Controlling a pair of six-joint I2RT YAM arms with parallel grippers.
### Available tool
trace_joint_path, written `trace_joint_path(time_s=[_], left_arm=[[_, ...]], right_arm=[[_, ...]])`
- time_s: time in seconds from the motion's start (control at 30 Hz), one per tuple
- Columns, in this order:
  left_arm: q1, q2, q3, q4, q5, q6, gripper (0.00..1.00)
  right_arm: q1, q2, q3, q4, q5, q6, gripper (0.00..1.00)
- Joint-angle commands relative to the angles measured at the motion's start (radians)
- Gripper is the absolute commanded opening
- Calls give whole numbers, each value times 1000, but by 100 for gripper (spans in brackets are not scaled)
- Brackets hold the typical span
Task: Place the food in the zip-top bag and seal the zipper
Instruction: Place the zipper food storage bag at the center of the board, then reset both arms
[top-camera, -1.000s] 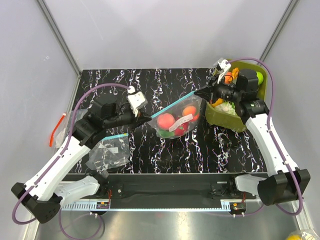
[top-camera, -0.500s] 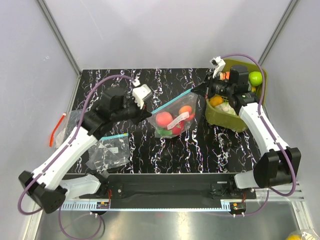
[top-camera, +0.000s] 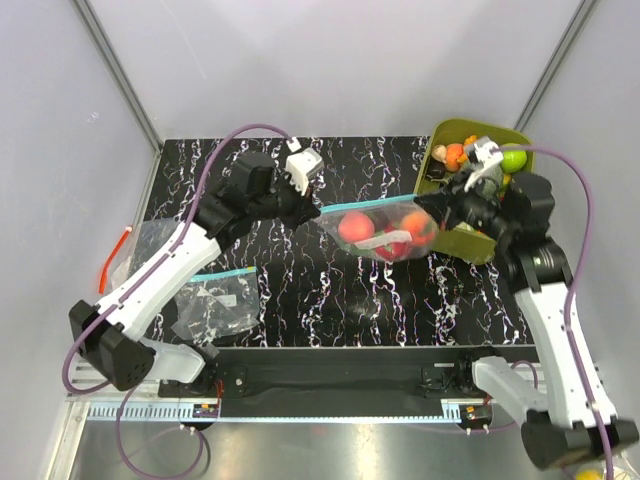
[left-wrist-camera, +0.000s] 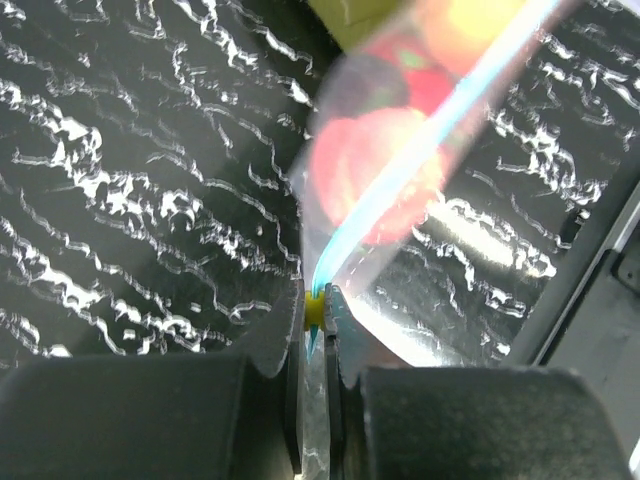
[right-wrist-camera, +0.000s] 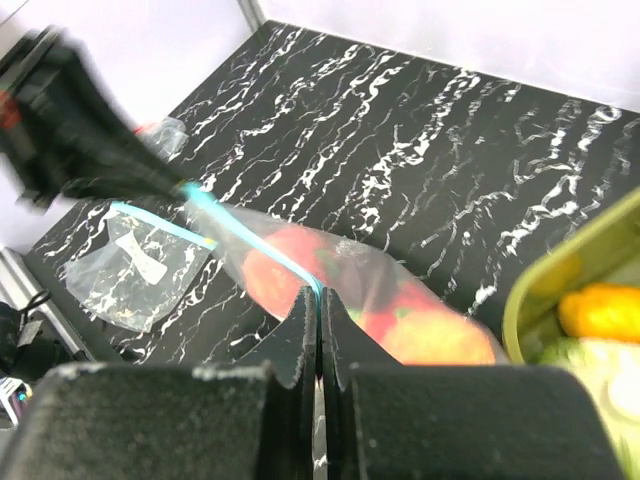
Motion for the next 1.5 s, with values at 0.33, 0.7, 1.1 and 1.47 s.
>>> trace_joint_path(time_s=[0.33, 0.7, 1.1, 1.47], left_arm=[[-9, 371, 386, 99, 116, -45, 0], [-18, 439, 458, 162, 70, -144, 94], [17, 56, 265, 127, -500, -412, 99], [28, -667, -385, 20, -733, -666, 99]], right_arm=[[-13, -145, -78, -168, 365, -46, 0], [-13, -171, -169, -53, 683, 138, 100], [-13, 5, 233, -216, 827, 305, 100], [-13, -36, 152, -282, 721, 477, 100]])
